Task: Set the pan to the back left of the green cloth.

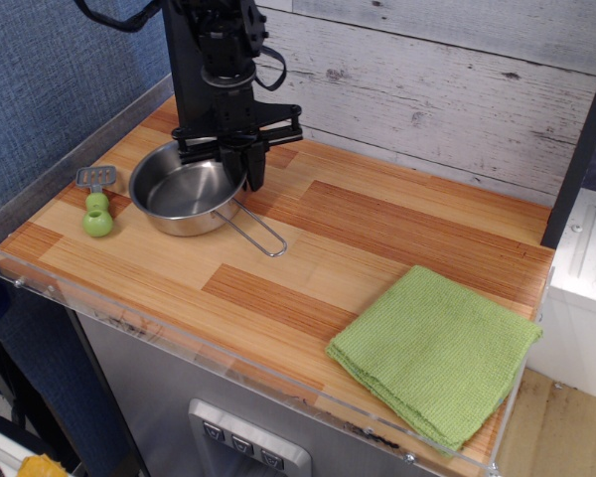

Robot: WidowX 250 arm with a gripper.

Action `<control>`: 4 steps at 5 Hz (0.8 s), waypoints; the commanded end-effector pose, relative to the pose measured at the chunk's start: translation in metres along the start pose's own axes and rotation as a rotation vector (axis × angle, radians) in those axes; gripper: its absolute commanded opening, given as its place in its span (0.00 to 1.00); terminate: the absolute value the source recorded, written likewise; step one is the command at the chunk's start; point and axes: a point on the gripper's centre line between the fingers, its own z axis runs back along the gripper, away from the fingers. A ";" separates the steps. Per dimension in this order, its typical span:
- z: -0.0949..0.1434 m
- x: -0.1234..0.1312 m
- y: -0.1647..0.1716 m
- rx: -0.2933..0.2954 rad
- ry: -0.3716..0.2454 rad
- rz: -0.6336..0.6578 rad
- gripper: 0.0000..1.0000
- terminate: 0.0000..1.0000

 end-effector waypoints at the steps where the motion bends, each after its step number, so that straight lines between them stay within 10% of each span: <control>1: 0.051 -0.014 -0.057 -0.125 -0.061 -0.082 0.00 0.00; 4: 0.061 -0.063 -0.141 -0.180 -0.022 -0.251 0.00 0.00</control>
